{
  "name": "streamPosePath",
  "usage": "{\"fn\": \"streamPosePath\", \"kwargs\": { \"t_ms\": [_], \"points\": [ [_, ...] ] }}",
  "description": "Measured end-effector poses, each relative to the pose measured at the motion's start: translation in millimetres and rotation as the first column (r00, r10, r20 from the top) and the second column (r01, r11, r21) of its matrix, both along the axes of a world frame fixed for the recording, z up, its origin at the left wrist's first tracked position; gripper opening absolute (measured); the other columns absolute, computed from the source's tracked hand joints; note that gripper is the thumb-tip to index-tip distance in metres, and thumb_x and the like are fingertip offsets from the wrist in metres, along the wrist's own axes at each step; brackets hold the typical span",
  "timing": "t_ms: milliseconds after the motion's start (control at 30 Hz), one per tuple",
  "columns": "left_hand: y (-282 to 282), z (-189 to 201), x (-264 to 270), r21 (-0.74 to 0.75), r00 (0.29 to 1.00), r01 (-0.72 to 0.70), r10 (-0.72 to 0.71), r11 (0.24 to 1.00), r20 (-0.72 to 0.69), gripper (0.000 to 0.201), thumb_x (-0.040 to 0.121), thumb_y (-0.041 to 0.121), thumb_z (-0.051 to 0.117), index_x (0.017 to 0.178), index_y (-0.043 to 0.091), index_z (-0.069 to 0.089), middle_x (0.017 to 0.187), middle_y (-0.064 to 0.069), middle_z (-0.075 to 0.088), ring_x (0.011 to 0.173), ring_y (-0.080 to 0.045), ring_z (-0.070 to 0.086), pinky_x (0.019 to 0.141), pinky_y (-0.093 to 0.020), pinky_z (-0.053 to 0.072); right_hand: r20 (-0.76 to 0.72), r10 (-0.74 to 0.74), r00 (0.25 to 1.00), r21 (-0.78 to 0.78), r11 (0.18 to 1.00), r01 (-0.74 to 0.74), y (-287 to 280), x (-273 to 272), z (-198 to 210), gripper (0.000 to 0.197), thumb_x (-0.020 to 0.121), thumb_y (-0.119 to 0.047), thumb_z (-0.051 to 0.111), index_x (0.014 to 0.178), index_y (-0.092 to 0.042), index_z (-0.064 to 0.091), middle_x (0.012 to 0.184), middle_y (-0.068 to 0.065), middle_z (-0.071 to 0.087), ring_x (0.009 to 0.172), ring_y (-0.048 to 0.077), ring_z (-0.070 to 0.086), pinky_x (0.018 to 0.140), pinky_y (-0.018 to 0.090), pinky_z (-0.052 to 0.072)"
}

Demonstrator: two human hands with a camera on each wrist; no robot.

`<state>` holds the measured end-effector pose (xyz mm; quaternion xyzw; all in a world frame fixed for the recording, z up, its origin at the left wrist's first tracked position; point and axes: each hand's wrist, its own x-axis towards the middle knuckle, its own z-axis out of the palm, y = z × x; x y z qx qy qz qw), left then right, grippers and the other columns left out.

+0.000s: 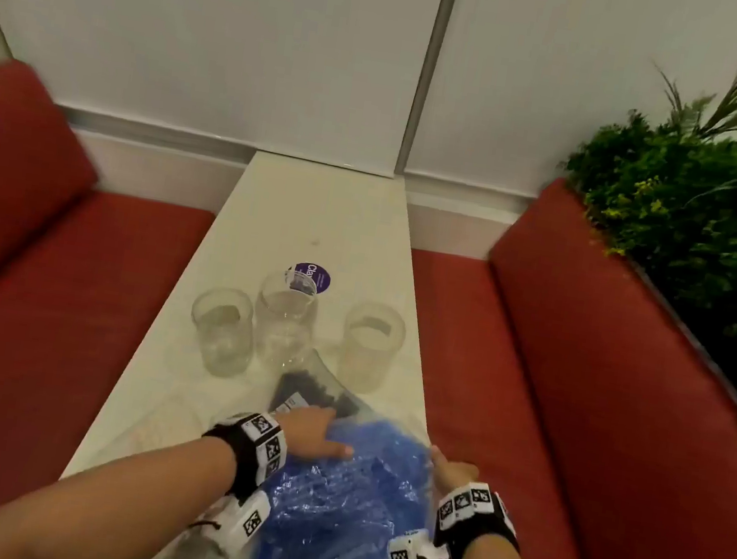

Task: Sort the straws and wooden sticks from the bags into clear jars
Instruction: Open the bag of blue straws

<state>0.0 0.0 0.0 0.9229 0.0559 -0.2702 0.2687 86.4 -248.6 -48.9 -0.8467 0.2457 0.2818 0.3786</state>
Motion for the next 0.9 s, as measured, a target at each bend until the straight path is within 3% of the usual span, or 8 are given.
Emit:
{"fn": "streamPosePath", "kwargs": {
  "t_ms": [67, 167, 300, 400, 500, 633, 767, 900],
  "points": [
    [-8, -8, -2, -0.011, 0.999, -0.018, 0.018, 1.0, -0.035, 0.103, 0.079, 0.065, 0.067, 0.153, 0.009, 0.021, 0.153, -0.012, 0.038, 0.136, -0.029, 0.043, 0.112, -0.041, 0.036, -0.057, 0.024, 0.998, 0.083, 0.996, -0.019, -1, -8, -3, 0.075, 0.089, -0.057, 0.066, 0.134, 0.003, 0.057, 0.134, 0.023, 0.061, 0.115, 0.037, 0.061, 0.1, 0.042, 0.05],
    [-13, -6, -5, -0.066, 0.996, -0.064, 0.059, 0.996, -0.066, 0.094, 0.078, 0.055, 0.074, 0.148, 0.009, 0.031, 0.144, -0.011, 0.05, 0.128, -0.028, 0.052, 0.105, -0.04, 0.042, -0.002, -0.033, 0.999, 0.222, 0.974, 0.033, 4, -9, 0, 0.045, 0.091, -0.025, 0.073, 0.117, 0.011, 0.067, 0.1, 0.021, 0.071, 0.089, 0.033, 0.068, 0.08, 0.039, 0.056],
    [1, 32, -3, -0.236, 0.984, -0.06, 0.019, 0.97, -0.175, 0.082, 0.073, 0.09, 0.041, 0.115, 0.024, 0.068, 0.113, 0.002, 0.069, 0.095, -0.011, 0.065, 0.087, -0.026, 0.049, 0.089, -0.081, 0.993, 0.533, 0.846, 0.021, 33, 2, 51, 0.02, 0.082, 0.008, 0.068, 0.1, 0.018, 0.069, 0.086, 0.027, 0.072, 0.079, 0.036, 0.072, 0.074, 0.044, 0.06],
    [15, 60, 1, -0.349, 0.984, -0.179, 0.162, 0.92, -0.078, 0.091, 0.065, 0.098, 0.033, 0.112, 0.028, 0.069, 0.118, 0.008, 0.069, 0.109, -0.013, 0.064, 0.104, -0.038, 0.046, 0.176, 0.098, 0.979, 0.717, 0.669, -0.196, 58, 4, 111, 0.018, 0.086, 0.007, 0.065, 0.1, 0.017, 0.071, 0.088, 0.027, 0.074, 0.071, 0.027, 0.073, 0.063, 0.033, 0.058],
    [29, 91, 2, -0.601, 0.921, -0.299, 0.389, 0.741, 0.021, 0.074, 0.068, 0.087, 0.056, 0.118, 0.033, 0.062, 0.113, 0.002, 0.071, 0.101, -0.021, 0.069, 0.089, -0.046, 0.056, 0.399, 0.28, 0.873, 0.668, 0.564, -0.486, 81, 5, 159, 0.017, 0.086, 0.007, 0.065, 0.091, 0.0, 0.08, 0.097, 0.02, 0.077, 0.088, 0.023, 0.073, 0.077, 0.027, 0.059],
    [48, 143, -4, -0.652, 0.856, -0.159, 0.433, 0.742, 0.283, 0.038, 0.085, 0.062, 0.064, 0.101, 0.029, 0.072, 0.095, -0.003, 0.075, 0.081, -0.016, 0.072, 0.062, -0.021, 0.054, 0.598, 0.411, 0.688, 0.562, 0.398, -0.725, 96, 11, 213, 0.019, 0.088, -0.019, 0.074, 0.105, -0.013, 0.079, 0.103, 0.01, 0.077, 0.097, 0.022, 0.073, 0.086, 0.026, 0.058],
    [73, 180, -12, -0.801, 0.73, -0.159, 0.615, 0.576, 0.297, 0.026, 0.093, 0.045, 0.06, 0.101, 0.024, 0.073, 0.104, -0.007, 0.072, 0.094, -0.014, 0.07, 0.077, -0.027, 0.056, 0.75, -0.047, 0.66, 0.615, 0.415, -0.67, 97, 33, 252, 0.027, 0.088, -0.026, 0.074, 0.114, -0.019, 0.076, 0.089, 0.004, 0.072, 0.07, 0.012, 0.064, 0.061, 0.021, 0.052],
    [96, 213, -16, -0.907, 0.664, -0.167, 0.724, 0.387, 0.187, 0.036, 0.092, 0.045, 0.061, 0.112, 0.017, 0.068, 0.117, -0.008, 0.069, 0.109, -0.02, 0.067, 0.084, -0.039, 0.058, 0.78, -0.247, 0.575, 0.564, 0.674, -0.476, 105, 46, 265, 0.068, 0.079, -0.056, 0.069, 0.141, -0.039, 0.049, 0.132, -0.01, 0.058, 0.103, -0.002, 0.059, 0.083, 0.019, 0.047]
  ]
}}
